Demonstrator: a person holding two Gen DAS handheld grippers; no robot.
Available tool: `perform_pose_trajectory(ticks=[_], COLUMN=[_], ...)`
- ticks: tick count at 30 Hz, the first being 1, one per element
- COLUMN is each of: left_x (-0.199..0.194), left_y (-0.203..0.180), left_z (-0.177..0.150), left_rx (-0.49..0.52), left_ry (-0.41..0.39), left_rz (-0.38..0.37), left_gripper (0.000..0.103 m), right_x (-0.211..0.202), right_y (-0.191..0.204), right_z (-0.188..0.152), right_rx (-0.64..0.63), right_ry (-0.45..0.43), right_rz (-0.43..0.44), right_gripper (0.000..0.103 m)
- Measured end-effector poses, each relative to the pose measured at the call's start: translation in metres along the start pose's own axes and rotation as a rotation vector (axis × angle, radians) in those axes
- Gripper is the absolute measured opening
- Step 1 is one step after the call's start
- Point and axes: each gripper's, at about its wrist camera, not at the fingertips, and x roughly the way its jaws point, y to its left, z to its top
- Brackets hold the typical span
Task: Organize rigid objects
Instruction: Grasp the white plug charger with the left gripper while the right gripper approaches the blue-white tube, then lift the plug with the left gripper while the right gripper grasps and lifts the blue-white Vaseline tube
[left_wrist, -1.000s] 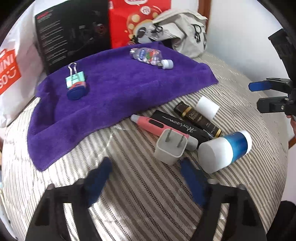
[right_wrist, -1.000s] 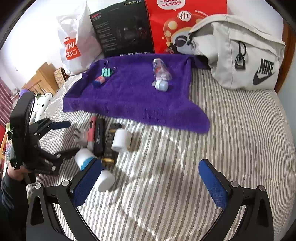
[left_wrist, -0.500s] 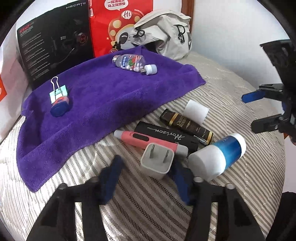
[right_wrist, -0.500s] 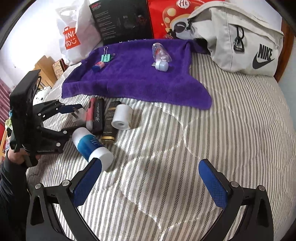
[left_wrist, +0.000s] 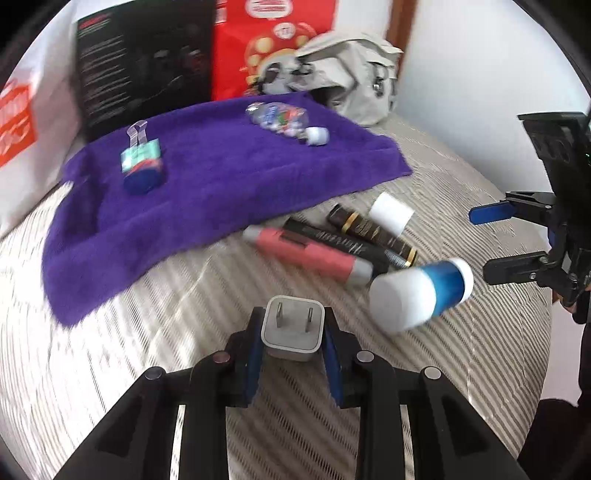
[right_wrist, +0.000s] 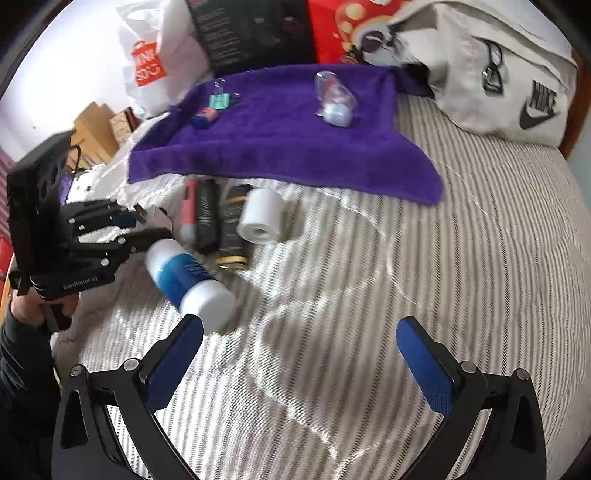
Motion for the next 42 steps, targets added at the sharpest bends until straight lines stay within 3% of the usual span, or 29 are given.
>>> perform_pose_trajectory(ticks=[8, 13, 15, 17, 24, 26, 30, 36, 42], left_x=[-0.018, -0.02, -0.021, -0.022, -0.025, -0.026, -0.027, -0.027, -0.027], left_y=[0.014, 0.018, 0.018, 0.019, 0.023, 0.023, 0.024, 0.021, 0.02], left_z=[-0.02, -0.023, -0.024, -0.025, -0.028, -0.029, -0.03, -0.03, -0.029], left_rx=[-0.105, -0.136, -0.14, -0.146, -0.17, -0.171, -0.166, -0.171, -0.18], left_ry=[0.002, 0.001, -0.001, -0.002, -0.014, -0.011, -0.003, -0.001, 0.007], left_rz=[0.036, 0.044, 0.041, 0.034, 0.011, 0.012, 0.014, 0.028, 0.041], left_gripper=[0.028, 0.028, 0.028, 0.028, 0.028, 0.028, 0.028, 0.028, 0.028], right_x=[0.008, 0.025, 0.034, 0.036, 0.032, 0.037, 0.04, 0.039, 0.031], right_y=[0.041, 0.065, 0.069, 0.073, 0.082, 0.084, 0.09, 0.092, 0.084], right_z=[0.003, 0.005, 0.005, 0.004, 0.0, 0.001, 0.003, 0.001, 0.001], right_rx=[-0.179, -0.362, -0.414, -0.461, -0.48, -0.478, -0.537, -0.59, -0.498], right_ry=[-0.031, -0.031, -0.012, -0.012, 0.024, 0.034, 0.019, 0.041, 0.022], right_rz=[0.095, 0.127, 0.125, 0.107, 0.176, 0.173, 0.14, 0.129, 0.17], right_gripper=[0.101, 0.083, 0.068, 0.067, 0.062, 0.06, 0.046, 0.04, 0.036])
